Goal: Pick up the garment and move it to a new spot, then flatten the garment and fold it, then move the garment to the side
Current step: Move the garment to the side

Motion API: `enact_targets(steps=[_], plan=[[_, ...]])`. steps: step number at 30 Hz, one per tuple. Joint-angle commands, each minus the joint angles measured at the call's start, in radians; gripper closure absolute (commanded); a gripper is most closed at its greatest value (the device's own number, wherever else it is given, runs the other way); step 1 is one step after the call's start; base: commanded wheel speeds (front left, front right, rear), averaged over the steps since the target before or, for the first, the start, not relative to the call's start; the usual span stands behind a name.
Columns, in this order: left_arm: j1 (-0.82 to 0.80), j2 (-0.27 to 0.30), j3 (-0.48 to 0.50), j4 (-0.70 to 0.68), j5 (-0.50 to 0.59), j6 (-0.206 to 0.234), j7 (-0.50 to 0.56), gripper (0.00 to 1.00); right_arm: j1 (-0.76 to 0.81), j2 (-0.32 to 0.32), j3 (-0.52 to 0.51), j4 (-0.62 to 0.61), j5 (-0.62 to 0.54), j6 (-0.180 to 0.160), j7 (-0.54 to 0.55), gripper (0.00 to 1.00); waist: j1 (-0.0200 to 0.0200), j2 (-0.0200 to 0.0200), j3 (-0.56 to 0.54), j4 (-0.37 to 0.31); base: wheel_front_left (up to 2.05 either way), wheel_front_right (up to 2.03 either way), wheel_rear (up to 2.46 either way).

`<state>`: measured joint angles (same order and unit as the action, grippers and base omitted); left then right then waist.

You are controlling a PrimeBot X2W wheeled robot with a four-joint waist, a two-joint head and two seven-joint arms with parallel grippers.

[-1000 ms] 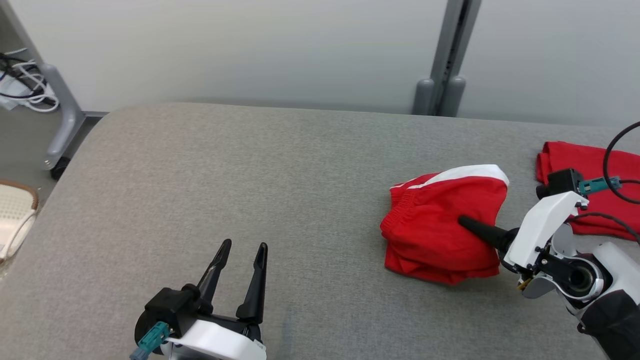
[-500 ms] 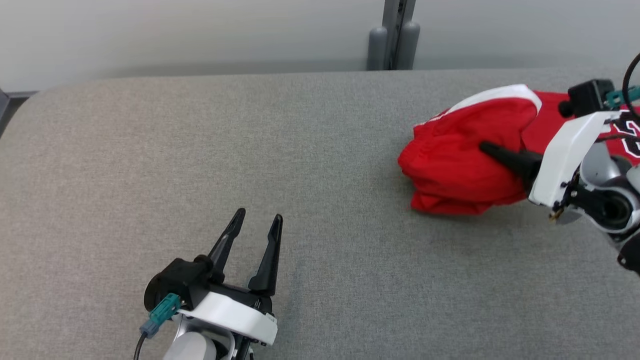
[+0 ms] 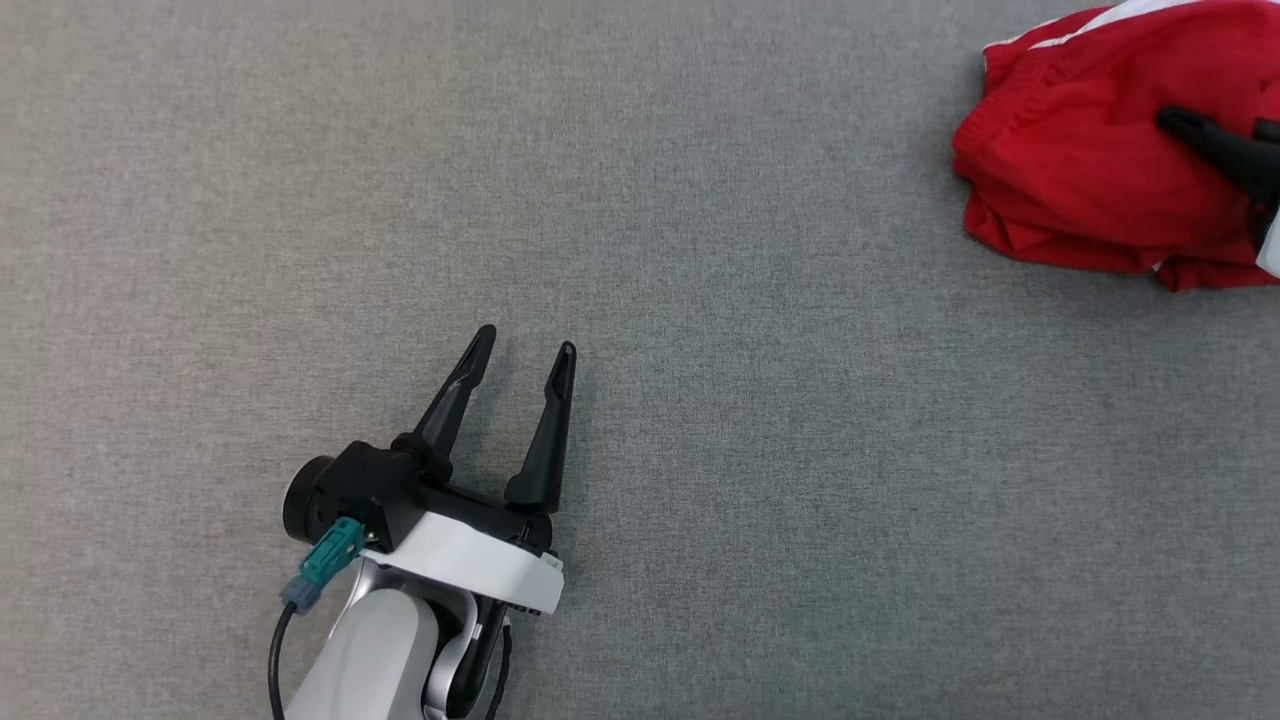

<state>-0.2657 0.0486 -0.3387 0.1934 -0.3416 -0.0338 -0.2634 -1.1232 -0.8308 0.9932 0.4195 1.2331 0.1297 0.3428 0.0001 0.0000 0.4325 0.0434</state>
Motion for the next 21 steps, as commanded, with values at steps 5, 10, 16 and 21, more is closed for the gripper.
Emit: enact_targets(steps=[5, 10, 16, 21], plan=[[-0.027, 0.004, 0.018, -0.001, 0.029, 0.004, -0.001, 0.0, -0.076, -0.071, 0.082, -0.033, 0.019, 0.002, -0.029, 1.0, -0.0001, 0.0, 0.077, -0.035, 0.0, 0.0, 0.0], [-0.033, 0.004, 0.02, 0.015, 0.044, -0.008, 0.0, 0.0, -0.147, -0.106, 0.147, -0.066, 0.018, 0.002, -0.096, 1.0, -0.0001, 0.0, 0.09, -0.067, 0.0, 0.0, 0.0], [-0.033, 0.002, 0.02, 0.029, 0.047, -0.01, 0.001, 0.0, -0.229, -0.16, 0.241, -0.091, -0.02, 0.002, -0.124, 1.0, -0.0001, 0.0, 0.09, -0.085, 0.0, 0.0, 0.0], [-0.037, 0.002, 0.019, 0.031, 0.042, -0.011, 0.001, 0.0, -0.248, -0.191, 0.279, -0.056, -0.08, 0.002, -0.119, 1.0, -0.0001, 0.0, 0.094, -0.09, 0.0, 0.0, 0.0]])
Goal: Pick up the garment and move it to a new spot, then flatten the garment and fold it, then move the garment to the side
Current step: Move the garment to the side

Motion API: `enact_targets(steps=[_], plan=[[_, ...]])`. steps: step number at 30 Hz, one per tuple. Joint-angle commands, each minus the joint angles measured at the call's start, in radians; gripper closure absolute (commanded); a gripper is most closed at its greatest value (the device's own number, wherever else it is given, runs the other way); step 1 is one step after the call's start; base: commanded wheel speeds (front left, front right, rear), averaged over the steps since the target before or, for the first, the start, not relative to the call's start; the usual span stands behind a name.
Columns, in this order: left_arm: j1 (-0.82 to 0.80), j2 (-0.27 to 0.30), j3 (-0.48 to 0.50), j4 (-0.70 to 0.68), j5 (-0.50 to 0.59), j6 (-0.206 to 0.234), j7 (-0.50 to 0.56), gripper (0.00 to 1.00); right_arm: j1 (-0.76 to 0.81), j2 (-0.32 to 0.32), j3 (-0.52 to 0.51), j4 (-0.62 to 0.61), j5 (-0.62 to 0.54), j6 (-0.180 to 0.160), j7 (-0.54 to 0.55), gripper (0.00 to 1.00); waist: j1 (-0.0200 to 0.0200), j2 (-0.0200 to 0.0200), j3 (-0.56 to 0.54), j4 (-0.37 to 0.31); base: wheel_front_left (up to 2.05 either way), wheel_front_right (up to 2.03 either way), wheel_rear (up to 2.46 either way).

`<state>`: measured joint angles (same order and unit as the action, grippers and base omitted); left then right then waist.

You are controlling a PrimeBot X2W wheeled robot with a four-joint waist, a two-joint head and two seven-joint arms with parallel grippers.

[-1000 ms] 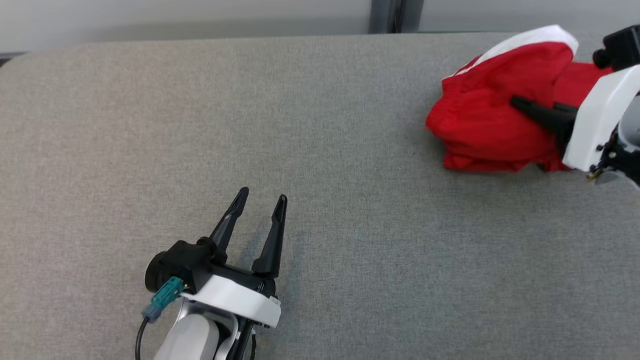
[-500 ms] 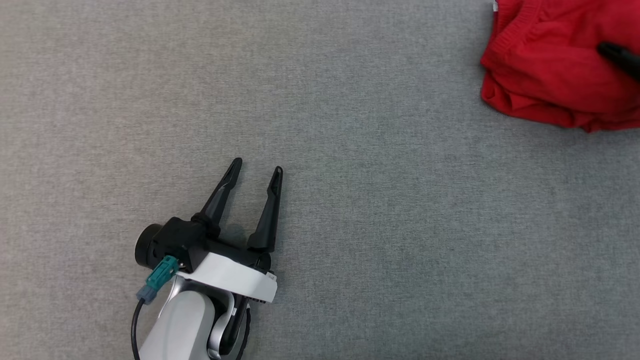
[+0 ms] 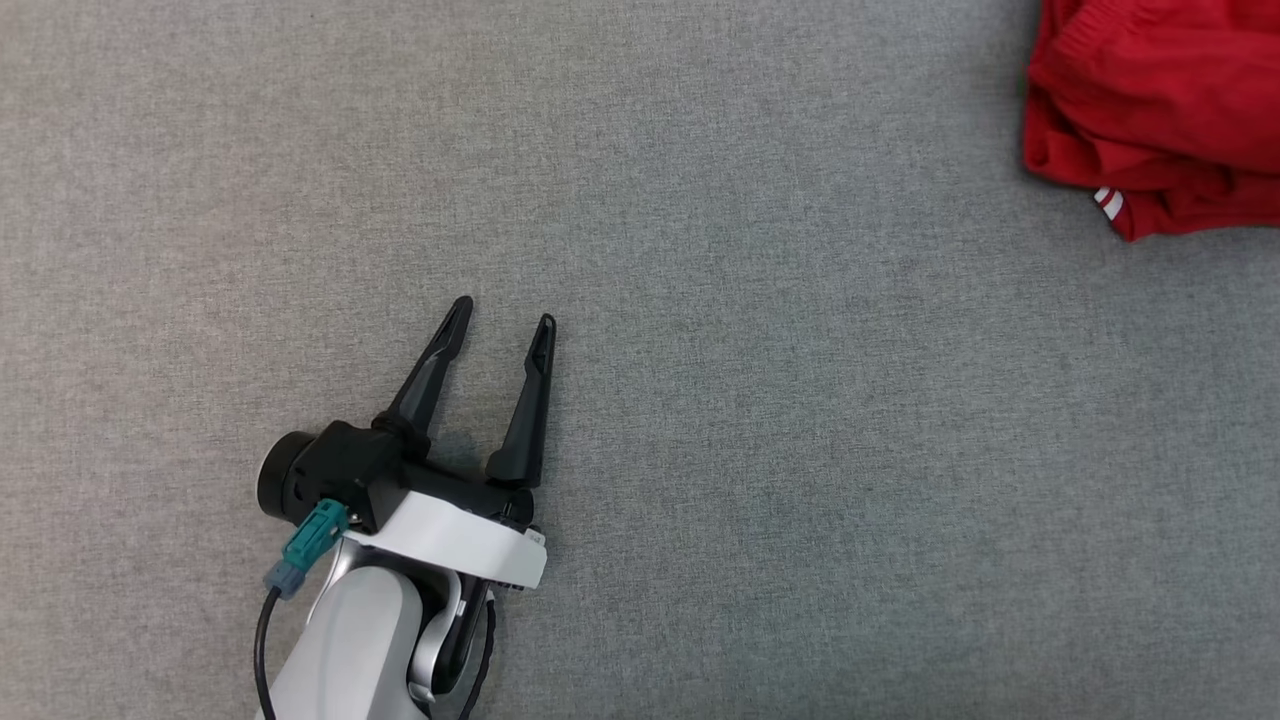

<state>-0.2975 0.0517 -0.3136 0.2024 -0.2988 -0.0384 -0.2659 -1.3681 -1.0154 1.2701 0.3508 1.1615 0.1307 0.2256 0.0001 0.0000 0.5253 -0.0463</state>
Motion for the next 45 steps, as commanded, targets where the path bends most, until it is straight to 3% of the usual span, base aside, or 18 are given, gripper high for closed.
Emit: enact_targets(steps=[1, 21, 23, 26, 27, 37, 45], plan=[[-0.006, -0.001, -0.006, 0.022, -0.002, -0.006, 0.004, 0.0, 0.0, -0.007, 0.004, 0.023, -0.014, 0.0, 0.0, 1.0, -0.0001, 0.0, 0.002, -0.001, 0.0, 0.0, 0.0], [-0.014, -0.001, 0.004, 0.026, 0.005, -0.011, 0.005, 0.0, 0.036, 0.072, 0.011, 0.311, -0.133, 0.0, 0.001, 1.0, -0.0001, 0.0, 0.014, -0.012, 0.0, 0.0, 0.0], [-0.012, -0.001, 0.004, 0.028, 0.004, -0.012, 0.005, 0.0, 0.04, 0.081, 0.011, 0.329, -0.135, 0.0, 0.002, 0.85, -0.0001, 0.0, 0.011, -0.013, 0.0, 0.0, 0.0], [-0.011, -0.001, 0.002, 0.028, 0.0, -0.012, 0.005, 0.0, 0.042, 0.09, 0.011, 0.356, -0.141, 0.0, -0.001, 0.47, -0.0001, 0.0, 0.007, -0.013, 0.0, 0.0, 0.0], [-0.01, -0.001, 0.002, 0.028, -0.001, -0.013, 0.005, 0.0, 0.042, 0.093, 0.011, 0.368, -0.148, 0.0, -0.003, 0.0, -0.0001, 0.0, 0.005, -0.013, 0.0, 0.0, 0.0], [0.005, 0.0, 0.0, 0.03, -0.013, -0.012, 0.003, 0.0, 0.073, 0.117, 0.011, 0.405, -0.178, 0.0, 0.006, 0.0, -0.0001, 0.0, -0.036, -0.014, 0.0, 0.0, 0.0], [0.048, 0.001, 0.018, 0.043, -0.021, -0.016, 0.002, 0.0, 0.087, 0.126, 0.011, 0.44, -0.228, 0.0, 0.039, 0.0, -0.0001, 0.0, -0.145, -0.038, 0.0, 0.0, 0.0]])
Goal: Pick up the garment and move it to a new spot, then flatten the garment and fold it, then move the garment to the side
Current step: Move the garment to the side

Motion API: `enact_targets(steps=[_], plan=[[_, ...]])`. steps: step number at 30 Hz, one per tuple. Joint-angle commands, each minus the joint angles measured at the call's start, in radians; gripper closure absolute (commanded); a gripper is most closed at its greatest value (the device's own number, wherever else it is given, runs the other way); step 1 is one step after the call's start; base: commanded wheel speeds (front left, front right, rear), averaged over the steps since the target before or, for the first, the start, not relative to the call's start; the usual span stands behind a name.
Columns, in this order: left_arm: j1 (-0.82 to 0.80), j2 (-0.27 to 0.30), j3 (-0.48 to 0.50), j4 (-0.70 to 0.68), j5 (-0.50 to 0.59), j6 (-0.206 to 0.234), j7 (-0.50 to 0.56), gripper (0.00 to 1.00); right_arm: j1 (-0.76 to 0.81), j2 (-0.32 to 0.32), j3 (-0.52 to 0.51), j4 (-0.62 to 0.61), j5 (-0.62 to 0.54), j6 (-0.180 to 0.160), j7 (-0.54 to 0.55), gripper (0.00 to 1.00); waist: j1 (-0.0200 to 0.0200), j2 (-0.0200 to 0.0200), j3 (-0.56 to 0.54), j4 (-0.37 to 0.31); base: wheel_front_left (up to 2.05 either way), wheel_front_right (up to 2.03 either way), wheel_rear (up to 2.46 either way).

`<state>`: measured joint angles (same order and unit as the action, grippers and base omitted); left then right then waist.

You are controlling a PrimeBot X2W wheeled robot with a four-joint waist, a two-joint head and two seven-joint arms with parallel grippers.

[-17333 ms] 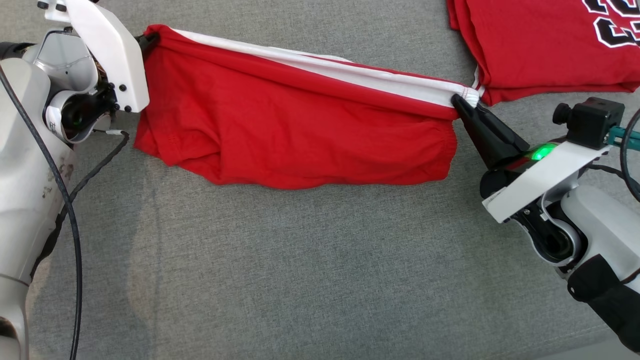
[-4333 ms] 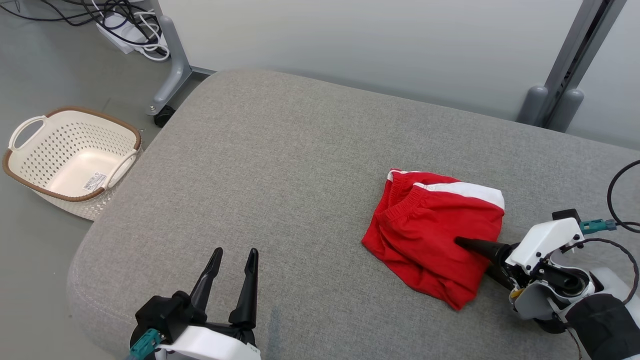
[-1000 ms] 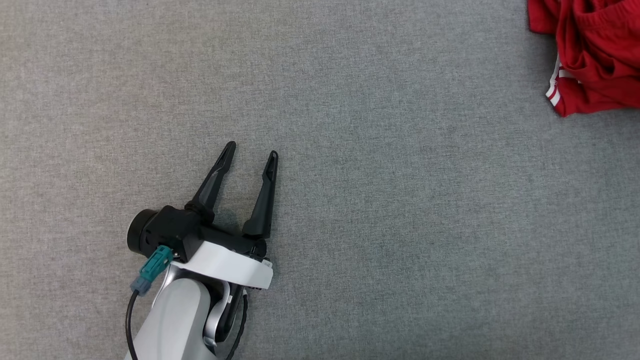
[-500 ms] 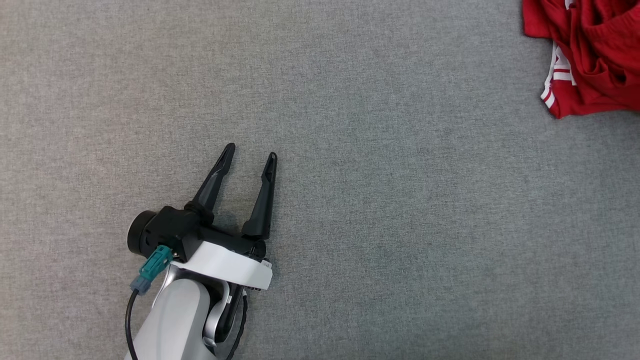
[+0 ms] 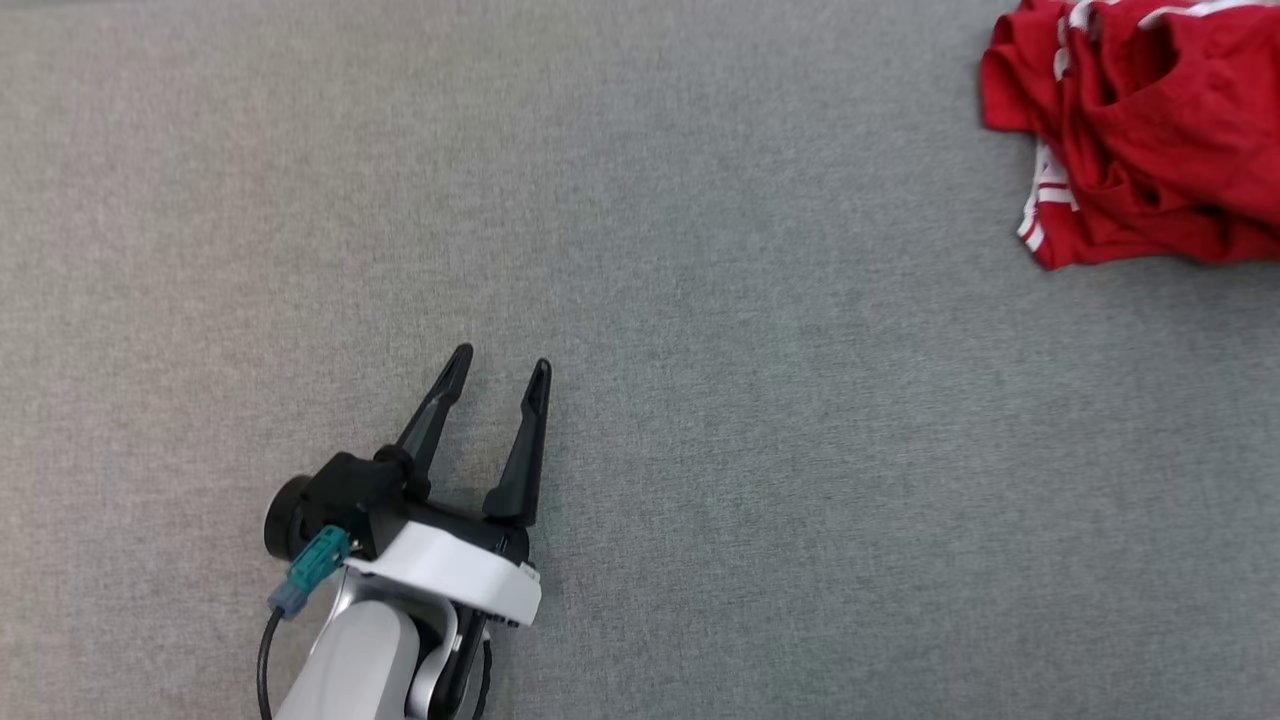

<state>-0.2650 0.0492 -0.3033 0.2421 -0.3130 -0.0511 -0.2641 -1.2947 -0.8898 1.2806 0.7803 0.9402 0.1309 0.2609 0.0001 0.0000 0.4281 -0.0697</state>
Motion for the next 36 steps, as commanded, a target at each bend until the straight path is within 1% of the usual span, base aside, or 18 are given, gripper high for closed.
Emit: enact_targets(steps=[1, 3, 4, 8, 12, 15, 17, 20, 22, 25, 26, 27, 30, 33, 35, 36], plan=[[0.023, 0.004, 0.01, 0.007, -0.009, -0.005, 0.001, 0.0, 0.013, 0.001, 0.0, 0.014, -0.017, 0.0, 0.009, 0.0, -0.0001, 0.0, -0.066, -0.019, 0.0, 0.0, 0.0], [0.04, 0.004, 0.013, 0.01, -0.016, -0.009, 0.001, 0.0, 0.017, 0.007, 0.0, 0.023, -0.033, 0.0, 0.001, 0.0, -0.0001, 0.0, -0.109, -0.027, 0.0, 0.0, 0.0], [0.04, 0.004, 0.013, 0.01, -0.016, -0.009, 0.001, 0.0, 0.017, 0.007, 0.0, 0.023, -0.033, 0.0, 0.001, 0.0, -0.0001, 0.0, -0.109, -0.027, 0.0, 0.0, 0.0], [0.082, 0.004, 0.023, 0.018, -0.024, -0.012, 0.001, 0.0, 0.025, 0.022, 0.001, 0.019, -0.059, 0.0, -0.034, 0.0, -0.0001, 0.0, -0.197, -0.042, 0.0, 0.0, 0.0], [0.128, 0.004, 0.041, 0.022, -0.029, -0.017, 0.001, 0.0, 0.043, 0.035, -0.003, -0.009, -0.044, 0.0, -0.115, 0.0, -0.0001, 0.0, -0.287, -0.052, 0.0, 0.0, 0.0], [0.162, 0.004, 0.062, 0.017, -0.026, -0.019, 0.001, 0.0, 0.072, 0.047, -0.019, -0.042, -0.012, 0.0, -0.186, 0.0, -0.0001, 0.0, -0.346, -0.054, 0.0, 0.0, 0.0], [0.182, 0.004, 0.079, 0.012, -0.019, -0.02, 0.001, 0.0, 0.103, 0.06, -0.031, -0.087, 0.025, 0.0, -0.237, 0.0, -0.0001, 0.0, -0.374, -0.055, 0.0, 0.0, 0.0], [0.207, 0.004, 0.099, 0.006, -0.01, -0.026, 0.001, 0.0, 0.164, 0.044, -0.042, -0.135, 0.063, 0.0, -0.312, 0.0, -0.0001, 0.0, -0.411, -0.045, 0.0, 0.0, 0.0], [0.22, 0.004, 0.111, 0.001, -0.005, -0.031, 0.001, 0.0, 0.207, 0.041, -0.07, -0.165, 0.095, 0.0, -0.373, 0.0, -0.0001, 0.0, -0.425, -0.036, 0.0, 0.0, 0.0], [0.232, 0.004, 0.135, -0.011, 0.006, -0.036, 0.001, 0.0, 0.287, 0.025, -0.107, -0.191, 0.113, 0.0, -0.462, 0.0, -0.0001, 0.0, -0.437, -0.014, 0.0, 0.0, 0.0], [0.235, 0.005, 0.143, -0.018, 0.009, -0.035, 0.001, 0.0, 0.317, 0.025, -0.129, -0.201, 0.122, 0.0, -0.485, 0.0, -0.0001, 0.0, -0.439, -0.007, 0.0, 0.0, 0.0], [0.237, 0.008, 0.162, -0.029, 0.018, -0.036, 0.001, 0.0, 0.384, 0.023, -0.179, -0.219, 0.142, 0.0, -0.514, 0.0, -0.0001, 0.0, -0.443, 0.008, 0.0, 0.0, 0.0], [0.24, 0.01, 0.184, -0.046, 0.028, -0.035, 0.001, 0.0, 0.493, 0.039, -0.29, -0.253, 0.152, 0.0, -0.528, 0.0, -0.0001, 0.0, -0.446, 0.023, 0.0, 0.0, 0.0], [0.247, 0.011, 0.204, -0.065, 0.037, -0.033, 0.001, 0.0, 0.627, 0.085, -0.459, -0.306, 0.1, 0.0, -0.527, 0.0, -0.0001, 0.0, -0.445, 0.032, 0.0, 0.0, 0.0], [0.25, 0.01, 0.216, -0.078, 0.037, -0.035, 0.001, 0.0, 0.721, 0.116, -0.592, -0.345, 0.013, 0.0, -0.526, 0.0, -0.0001, 0.0, -0.444, 0.039, 0.0, 0.0, 0.0], [0.251, 0.009, 0.223, -0.089, 0.044, -0.032, 0.001, 0.0, 0.772, 0.142, -0.666, -0.368, -0.028, 0.0, -0.526, 0.0, -0.0001, 0.0, -0.444, 0.041, 0.0, 0.0, 0.0]])
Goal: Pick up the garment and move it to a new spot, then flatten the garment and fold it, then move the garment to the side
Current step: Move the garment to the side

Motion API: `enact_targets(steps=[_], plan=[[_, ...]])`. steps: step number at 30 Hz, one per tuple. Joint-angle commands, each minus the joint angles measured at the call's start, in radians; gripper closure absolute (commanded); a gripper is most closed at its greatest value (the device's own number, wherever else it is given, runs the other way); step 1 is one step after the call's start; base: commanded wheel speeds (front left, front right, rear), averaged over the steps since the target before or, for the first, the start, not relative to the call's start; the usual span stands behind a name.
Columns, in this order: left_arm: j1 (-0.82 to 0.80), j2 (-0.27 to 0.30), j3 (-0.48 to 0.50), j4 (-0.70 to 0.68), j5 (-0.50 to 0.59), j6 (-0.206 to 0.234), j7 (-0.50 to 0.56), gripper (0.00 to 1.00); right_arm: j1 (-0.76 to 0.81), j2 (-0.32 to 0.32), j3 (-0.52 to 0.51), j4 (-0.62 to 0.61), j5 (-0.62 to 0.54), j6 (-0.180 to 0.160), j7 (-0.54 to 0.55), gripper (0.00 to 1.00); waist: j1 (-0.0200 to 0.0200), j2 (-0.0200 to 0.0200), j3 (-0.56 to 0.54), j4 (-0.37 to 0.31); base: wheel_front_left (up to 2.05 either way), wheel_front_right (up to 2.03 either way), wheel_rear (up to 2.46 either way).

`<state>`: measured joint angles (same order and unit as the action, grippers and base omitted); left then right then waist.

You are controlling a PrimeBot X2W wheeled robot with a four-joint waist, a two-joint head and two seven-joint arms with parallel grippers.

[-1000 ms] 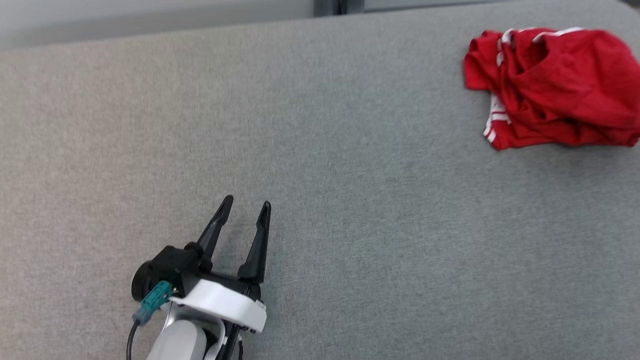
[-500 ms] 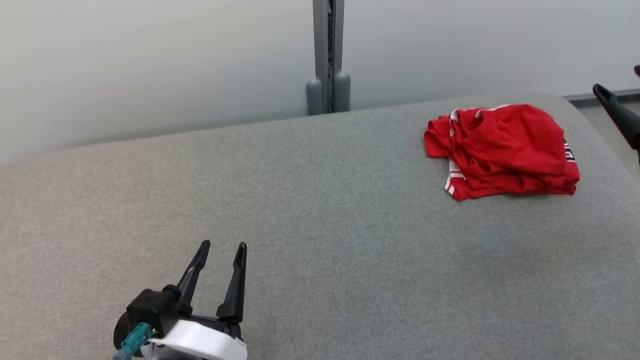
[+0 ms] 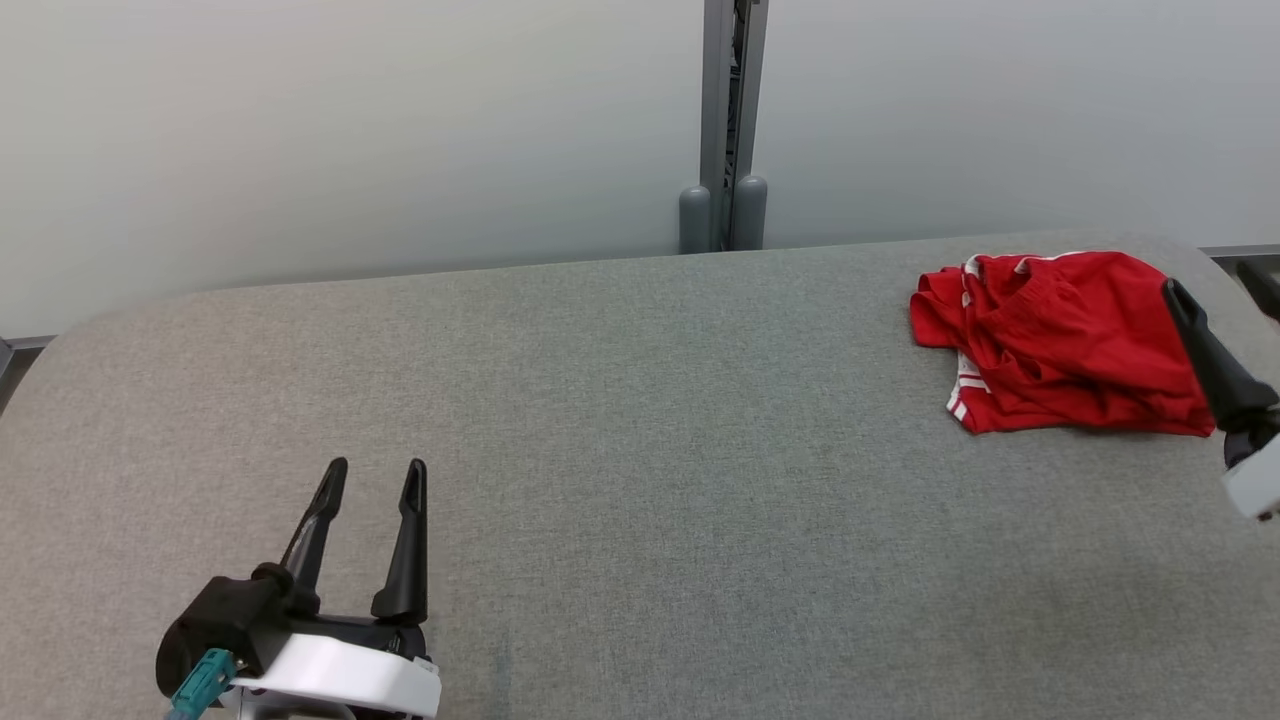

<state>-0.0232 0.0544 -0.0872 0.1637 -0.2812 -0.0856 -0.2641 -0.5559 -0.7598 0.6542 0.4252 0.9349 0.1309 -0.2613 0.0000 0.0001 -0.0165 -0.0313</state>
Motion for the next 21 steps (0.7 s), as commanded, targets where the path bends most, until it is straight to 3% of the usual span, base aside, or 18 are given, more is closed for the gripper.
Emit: enact_targets(steps=[1, 5, 10, 21], plan=[[0.012, 0.004, 0.01, -0.021, 0.024, 0.006, 0.001, 0.0, 0.092, 0.046, -0.108, -0.038, -0.068, 0.0, -0.004, 0.0, 0.0, -0.0001, 0.002, 0.004, 0.0, 0.0, 0.0], [0.023, 0.002, 0.034, -0.062, 0.035, 0.019, 0.001, 0.0, 0.303, 0.183, -0.356, -0.157, -0.273, 0.0, -0.004, 0.0, 0.0, -0.0001, 0.006, 0.005, 0.0, 0.0, 0.0], [0.047, 0.0, 0.059, -0.1, 0.027, 0.021, 0.001, 0.0, 0.483, 0.358, -0.548, -0.284, -0.401, 0.0, -0.005, 0.0, 0.0, -0.0001, 0.007, 0.009, 0.0, 0.0, 0.0], [0.085, -0.002, 0.088, -0.083, 0.017, 0.045, 0.001, 0.0, 0.613, 0.522, -0.632, -0.398, -0.532, 0.0, -0.005, 0.0, 0.0, -0.0001, 0.008, 0.017, 0.0, 0.0, 0.0]])
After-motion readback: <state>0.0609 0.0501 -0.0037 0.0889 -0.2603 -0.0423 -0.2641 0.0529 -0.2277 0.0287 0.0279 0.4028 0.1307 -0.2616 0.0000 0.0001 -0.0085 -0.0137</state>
